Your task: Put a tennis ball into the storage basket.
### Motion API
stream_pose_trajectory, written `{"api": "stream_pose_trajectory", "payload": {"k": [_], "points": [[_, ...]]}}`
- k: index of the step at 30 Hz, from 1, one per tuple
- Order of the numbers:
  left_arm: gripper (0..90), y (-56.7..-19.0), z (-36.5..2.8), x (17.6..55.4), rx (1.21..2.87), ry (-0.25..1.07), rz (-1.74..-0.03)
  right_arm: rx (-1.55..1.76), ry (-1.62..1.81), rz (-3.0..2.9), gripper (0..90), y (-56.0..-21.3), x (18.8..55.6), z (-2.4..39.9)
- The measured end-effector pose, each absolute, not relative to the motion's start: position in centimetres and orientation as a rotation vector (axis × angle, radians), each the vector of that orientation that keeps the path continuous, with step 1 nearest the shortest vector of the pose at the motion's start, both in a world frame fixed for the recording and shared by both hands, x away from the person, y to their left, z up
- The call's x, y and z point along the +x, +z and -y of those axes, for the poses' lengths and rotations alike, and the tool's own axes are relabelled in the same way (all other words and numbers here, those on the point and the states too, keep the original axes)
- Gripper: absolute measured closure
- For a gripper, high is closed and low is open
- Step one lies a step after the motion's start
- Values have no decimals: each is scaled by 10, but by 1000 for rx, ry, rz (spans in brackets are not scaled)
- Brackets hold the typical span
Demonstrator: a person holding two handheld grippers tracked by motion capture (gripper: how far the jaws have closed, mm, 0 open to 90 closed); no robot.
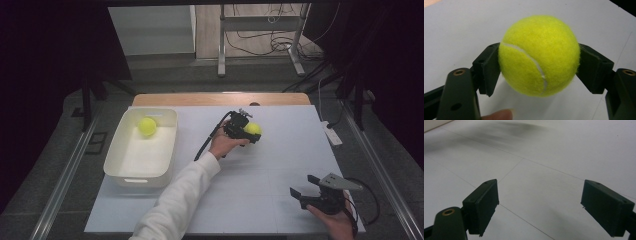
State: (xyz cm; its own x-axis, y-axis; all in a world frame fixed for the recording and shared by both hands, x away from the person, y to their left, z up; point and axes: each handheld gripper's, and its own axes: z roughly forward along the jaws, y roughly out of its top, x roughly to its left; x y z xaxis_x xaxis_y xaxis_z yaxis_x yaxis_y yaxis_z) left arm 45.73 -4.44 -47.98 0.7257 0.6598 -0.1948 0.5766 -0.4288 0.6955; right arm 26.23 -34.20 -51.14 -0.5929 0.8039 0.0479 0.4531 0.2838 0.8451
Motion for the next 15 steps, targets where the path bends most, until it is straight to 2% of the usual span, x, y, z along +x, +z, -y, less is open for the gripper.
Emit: {"api": "stream_pose_trajectory", "payload": {"k": [15], "points": [[272, -476, 21, 445, 2127, 142, -933, 1131, 1219, -2172, 150, -511, 262, 342]]}}
